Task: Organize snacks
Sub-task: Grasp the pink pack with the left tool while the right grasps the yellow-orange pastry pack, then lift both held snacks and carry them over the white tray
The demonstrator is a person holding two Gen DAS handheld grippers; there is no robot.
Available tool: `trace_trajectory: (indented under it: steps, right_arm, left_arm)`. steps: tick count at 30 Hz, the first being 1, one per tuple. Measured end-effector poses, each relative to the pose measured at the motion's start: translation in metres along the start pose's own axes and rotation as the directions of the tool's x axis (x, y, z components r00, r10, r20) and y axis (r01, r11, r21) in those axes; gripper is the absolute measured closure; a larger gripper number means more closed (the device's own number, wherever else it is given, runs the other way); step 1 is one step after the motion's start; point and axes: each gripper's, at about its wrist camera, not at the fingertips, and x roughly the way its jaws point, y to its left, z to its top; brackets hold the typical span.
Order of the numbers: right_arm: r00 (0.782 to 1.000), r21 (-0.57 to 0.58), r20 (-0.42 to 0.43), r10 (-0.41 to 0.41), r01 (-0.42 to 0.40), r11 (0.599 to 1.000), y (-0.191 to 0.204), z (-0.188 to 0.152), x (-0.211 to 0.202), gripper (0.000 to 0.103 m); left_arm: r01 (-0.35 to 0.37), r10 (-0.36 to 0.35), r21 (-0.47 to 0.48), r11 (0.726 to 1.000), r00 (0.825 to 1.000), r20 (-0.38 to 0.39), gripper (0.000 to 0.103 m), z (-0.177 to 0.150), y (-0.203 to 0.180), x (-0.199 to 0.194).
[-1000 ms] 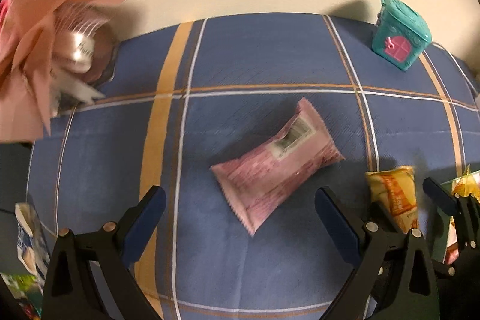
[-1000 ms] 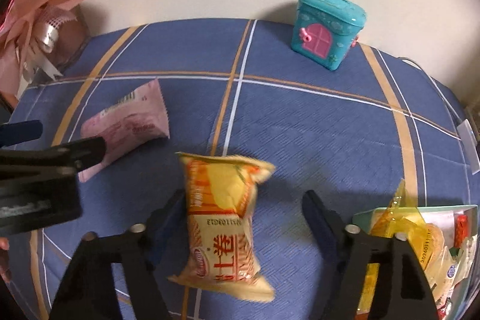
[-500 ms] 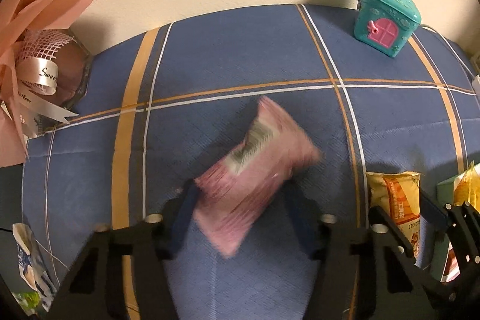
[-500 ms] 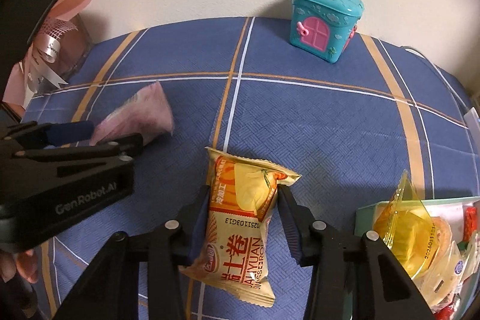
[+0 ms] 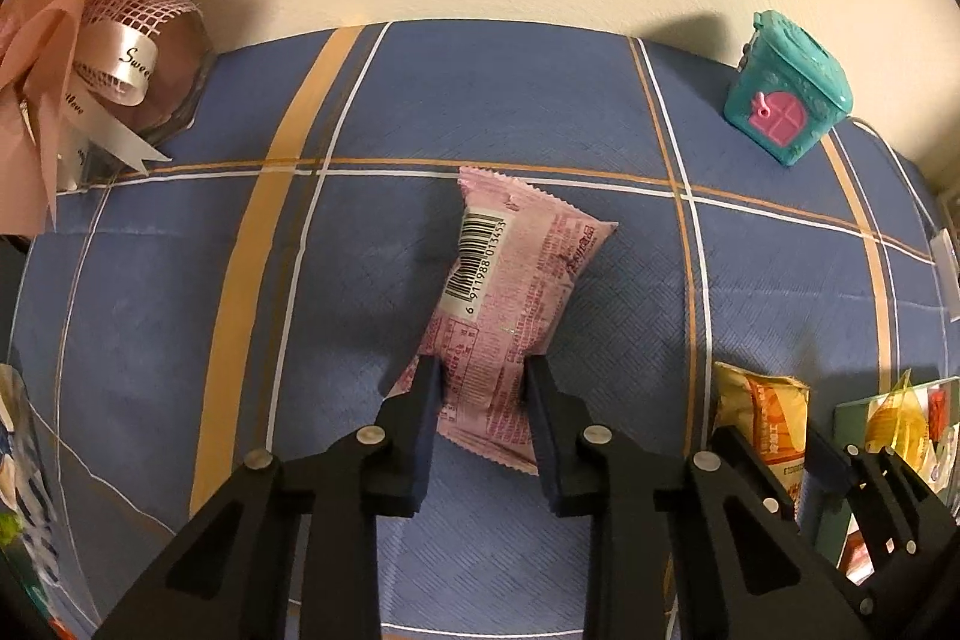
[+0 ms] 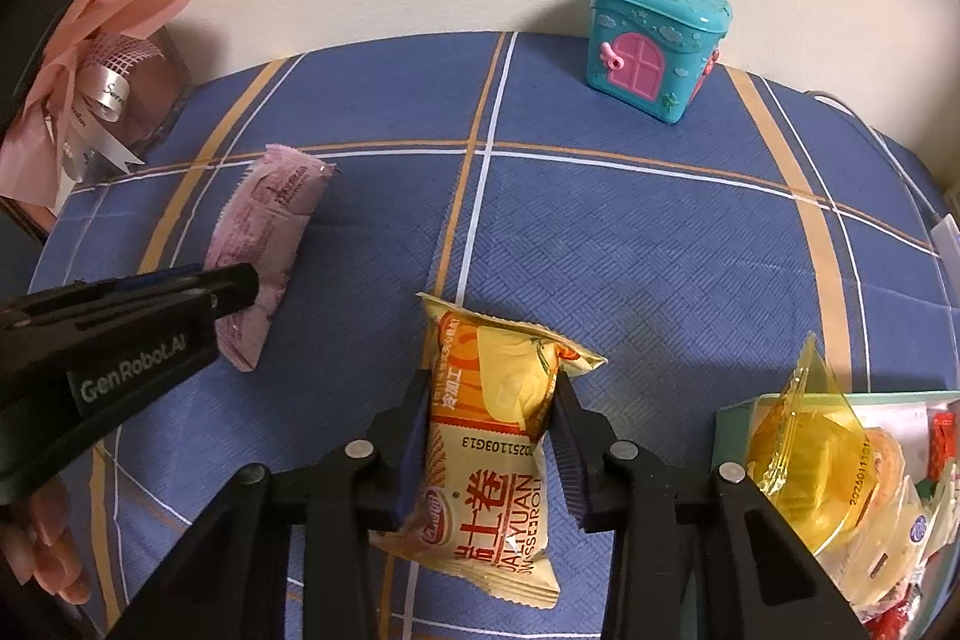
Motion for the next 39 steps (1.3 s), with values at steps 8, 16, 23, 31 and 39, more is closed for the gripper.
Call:
trace_trajectory:
  steps: [8,16,23,31,39]
  right_arm:
    - [1.000,-0.005,-0.004,0.008,-0.008,1.000,0.002,0.000,-0.003,0.064]
    - [1.000,-0.011,-0.018,0.007,-0.008,1.000,0.002,0.000,-0.001,0.064]
    - [1.000,-0.015,-0.017,0.009,-0.009,1.000,0.002,0.000,0.000,0.064]
    - [1.000,-0.016,-0.017,0.008,-0.008,1.000,0.002,0.000,0.001,0.064]
    - [1.000,-0.016,-0.016,0.012,-0.013,1.000,0.002,-0.001,0.001,0.064]
  left_arm:
    - [0.035,-0.035,-0.036,0.999,0.999,0.007,0.075,-0.006,0.006,-0.003]
    - [0.044,-0.045,-0.053,0.998,0.999,-0.016,0.073,0.000,0.010,-0.002]
    - [0.041,-0.042,-0.036,0.998,0.999,-0.015,0.069,0.011,0.008,0.005]
    - [0.020,-0.020,0.000,1.000,1.000,0.020,0.042,0.020,0.003,-0.001]
    - [-0.006,0.007,0.023,1.000,1.000,-0.029,0.045,0.025,-0.006,0.022]
